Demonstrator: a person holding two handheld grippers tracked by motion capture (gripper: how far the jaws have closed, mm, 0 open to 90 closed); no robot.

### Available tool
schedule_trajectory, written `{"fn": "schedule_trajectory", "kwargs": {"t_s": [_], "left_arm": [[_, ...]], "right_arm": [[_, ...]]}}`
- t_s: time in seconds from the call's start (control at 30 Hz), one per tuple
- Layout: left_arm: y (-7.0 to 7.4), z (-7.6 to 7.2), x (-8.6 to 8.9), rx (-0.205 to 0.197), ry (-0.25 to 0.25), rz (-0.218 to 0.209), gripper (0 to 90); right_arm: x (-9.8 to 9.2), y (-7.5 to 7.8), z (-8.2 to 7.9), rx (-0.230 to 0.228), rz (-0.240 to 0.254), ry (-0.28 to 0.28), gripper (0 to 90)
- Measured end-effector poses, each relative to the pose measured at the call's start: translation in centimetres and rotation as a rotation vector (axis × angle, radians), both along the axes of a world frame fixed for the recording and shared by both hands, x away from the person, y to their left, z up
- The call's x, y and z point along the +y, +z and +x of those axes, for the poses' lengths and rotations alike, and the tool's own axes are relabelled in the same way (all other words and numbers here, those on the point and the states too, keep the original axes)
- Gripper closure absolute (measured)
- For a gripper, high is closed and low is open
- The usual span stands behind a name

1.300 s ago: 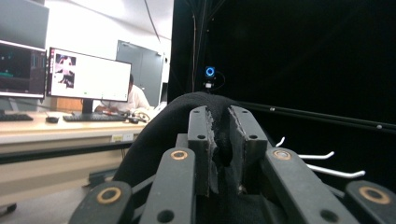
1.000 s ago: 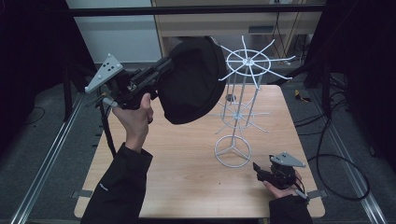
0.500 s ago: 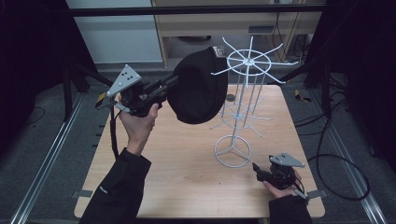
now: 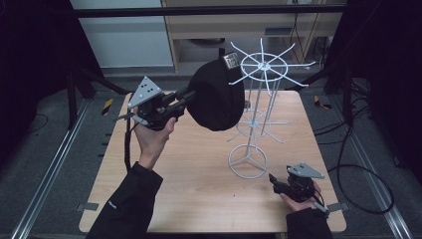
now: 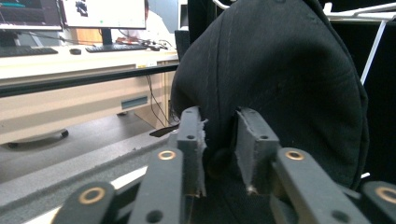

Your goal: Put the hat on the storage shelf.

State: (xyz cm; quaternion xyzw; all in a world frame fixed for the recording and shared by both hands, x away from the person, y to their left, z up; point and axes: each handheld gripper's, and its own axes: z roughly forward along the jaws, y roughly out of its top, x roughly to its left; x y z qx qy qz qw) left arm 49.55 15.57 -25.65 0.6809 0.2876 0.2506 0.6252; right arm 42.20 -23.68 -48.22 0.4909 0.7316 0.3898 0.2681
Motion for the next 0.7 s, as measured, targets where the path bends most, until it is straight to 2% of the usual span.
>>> {"fn": "schedule_trajectory", "kwargs": {"t_s": [0.1, 0.3, 0.43, 0.57, 0.7], "left_arm": [[-0.1, -0.4, 0.3, -0.019, 0.006, 0.011, 63.7], [-0.5, -1.9, 1.7, -0.058, 0.026, 0.003, 46.3], [-1.0, -3.2, 3.2, -0.075, 0.04, 0.008, 41.0], [-2.5, -4.4, 4.9, -0.045, 0.07, 0.012, 38.0], [-5.4, -5.5, 6.8, 0.0, 0.108, 0.052, 34.6]], "right_arm": [[0.0, 0.0, 0.0, 0.001, 0.001, -0.001, 28.2], [0.0, 0.0, 0.0, 0.001, 0.001, -0.006, 28.1], [-0.1, -0.1, 0.0, 0.002, 0.002, -0.01, 28.0], [-0.1, -0.1, -0.1, 0.001, 0.001, -0.014, 27.8], [-0.3, -0.1, -0.1, -0.001, 0.004, -0.017, 27.2]]}}
